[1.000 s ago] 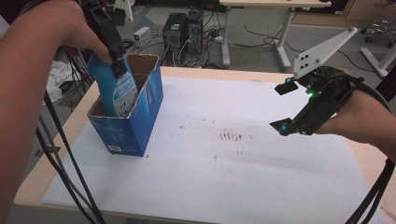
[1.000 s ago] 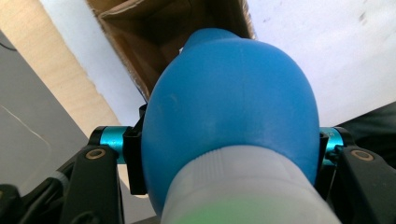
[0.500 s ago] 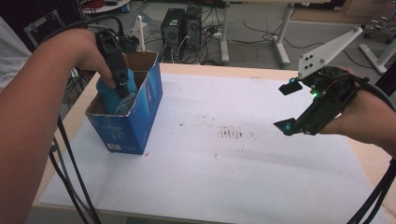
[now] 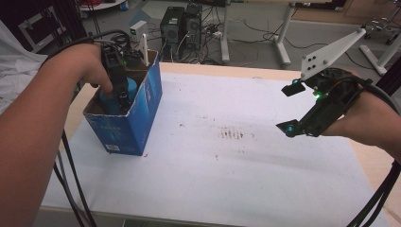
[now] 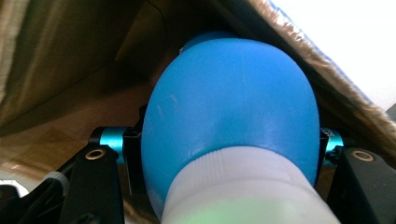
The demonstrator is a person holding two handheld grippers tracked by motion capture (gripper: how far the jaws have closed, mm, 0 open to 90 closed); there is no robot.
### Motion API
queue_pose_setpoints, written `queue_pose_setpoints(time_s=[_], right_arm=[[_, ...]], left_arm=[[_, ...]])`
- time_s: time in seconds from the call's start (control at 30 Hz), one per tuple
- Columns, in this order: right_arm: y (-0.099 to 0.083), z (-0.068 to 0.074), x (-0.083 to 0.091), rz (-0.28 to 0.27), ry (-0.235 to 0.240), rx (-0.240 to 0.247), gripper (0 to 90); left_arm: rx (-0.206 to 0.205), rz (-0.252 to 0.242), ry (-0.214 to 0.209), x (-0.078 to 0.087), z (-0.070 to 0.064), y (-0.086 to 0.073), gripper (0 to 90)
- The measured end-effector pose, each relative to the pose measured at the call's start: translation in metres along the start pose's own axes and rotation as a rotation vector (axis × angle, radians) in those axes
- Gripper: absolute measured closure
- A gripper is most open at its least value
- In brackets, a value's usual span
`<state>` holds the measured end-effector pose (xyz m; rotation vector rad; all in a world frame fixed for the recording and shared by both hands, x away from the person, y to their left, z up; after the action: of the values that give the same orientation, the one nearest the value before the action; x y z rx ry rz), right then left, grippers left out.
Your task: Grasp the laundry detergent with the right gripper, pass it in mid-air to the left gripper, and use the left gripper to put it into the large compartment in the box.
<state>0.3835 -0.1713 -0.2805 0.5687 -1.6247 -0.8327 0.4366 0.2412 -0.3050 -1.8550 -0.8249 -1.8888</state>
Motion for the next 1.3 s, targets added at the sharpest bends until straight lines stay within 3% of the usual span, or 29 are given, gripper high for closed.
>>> queue_pose_setpoints(time_s=[0.17,0.63,1.03,1.3], right_arm=[[0.0,0.0,0.0,0.001,-0.002,0.002,0.7],[-0.004,0.001,-0.001,0.006,0.003,-0.01,0.7],[-0.006,0.0,0.002,0.0,0.001,-0.01,0.7],[-0.005,-0.001,0.003,0.0,0.001,-0.007,0.7]], left_arm=[[-0.016,0.016,-0.015,-0.01,0.0,-0.003,38.2],[-0.006,0.008,-0.034,-0.009,0.002,-0.003,36.2],[0.009,-0.004,-0.039,0.006,0.0,-0.006,26.4],[-0.016,0.0,-0.031,0.025,-0.007,-0.007,23.8]])
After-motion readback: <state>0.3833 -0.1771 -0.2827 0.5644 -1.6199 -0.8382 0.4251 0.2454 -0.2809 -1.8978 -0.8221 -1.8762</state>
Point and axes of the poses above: each handheld gripper's, and its own axes: x roughly backward along the jaws, y roughly out of its top, z roughly to its left, the point moved 2 cm from there along -x, roughly forward along the jaws, and after that the axes turned 12 degrees about -z, right-handed, at the moved point
